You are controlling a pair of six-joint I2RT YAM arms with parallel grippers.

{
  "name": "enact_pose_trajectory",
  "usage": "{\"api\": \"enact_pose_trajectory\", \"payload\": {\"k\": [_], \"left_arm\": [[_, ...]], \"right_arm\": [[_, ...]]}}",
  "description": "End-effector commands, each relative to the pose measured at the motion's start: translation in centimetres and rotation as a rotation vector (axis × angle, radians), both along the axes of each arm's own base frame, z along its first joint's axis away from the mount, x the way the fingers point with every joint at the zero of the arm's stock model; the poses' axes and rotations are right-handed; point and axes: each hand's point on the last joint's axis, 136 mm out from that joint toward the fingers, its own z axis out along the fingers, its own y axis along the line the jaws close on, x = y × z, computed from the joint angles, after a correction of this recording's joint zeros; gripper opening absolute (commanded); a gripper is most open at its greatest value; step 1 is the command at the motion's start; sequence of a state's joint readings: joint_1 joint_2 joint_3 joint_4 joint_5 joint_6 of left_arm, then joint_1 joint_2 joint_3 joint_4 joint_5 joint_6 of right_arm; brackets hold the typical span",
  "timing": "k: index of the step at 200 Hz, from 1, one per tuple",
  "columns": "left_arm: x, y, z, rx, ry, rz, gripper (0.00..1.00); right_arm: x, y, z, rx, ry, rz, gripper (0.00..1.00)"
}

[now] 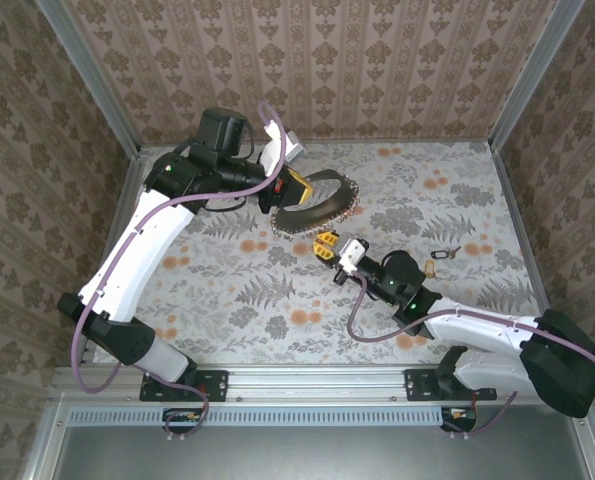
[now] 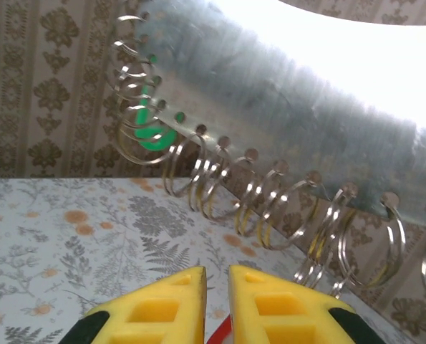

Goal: Put the keys on the keyring

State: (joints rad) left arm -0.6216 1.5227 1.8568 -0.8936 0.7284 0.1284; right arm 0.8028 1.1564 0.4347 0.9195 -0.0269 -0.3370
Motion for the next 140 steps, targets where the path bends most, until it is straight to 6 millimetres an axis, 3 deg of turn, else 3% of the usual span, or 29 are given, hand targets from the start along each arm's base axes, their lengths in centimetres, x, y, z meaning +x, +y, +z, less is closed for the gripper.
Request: {"api": "enact_pose_trajectory", "payload": {"k": [1, 58, 140], "left_arm": [[-1.1, 0.4, 3.0, -0.055, -0.075, -0.012, 0.00], [-1.1, 0.3, 3.0, -0.058, -0.077, -0.013, 0.00], [-1.1, 0.4, 3.0, -0.066, -0.073, -0.008, 0.00]], "right_arm": [[1.1, -1.4, 2.2, 0.089, -0.041, -0.108, 0.18], [0.3, -0.7, 2.7, 0.076, -0.072, -0.049, 0.21], [0.7, -1.1, 3.7, 0.091, -0.115, -0.088, 0.20]]}}
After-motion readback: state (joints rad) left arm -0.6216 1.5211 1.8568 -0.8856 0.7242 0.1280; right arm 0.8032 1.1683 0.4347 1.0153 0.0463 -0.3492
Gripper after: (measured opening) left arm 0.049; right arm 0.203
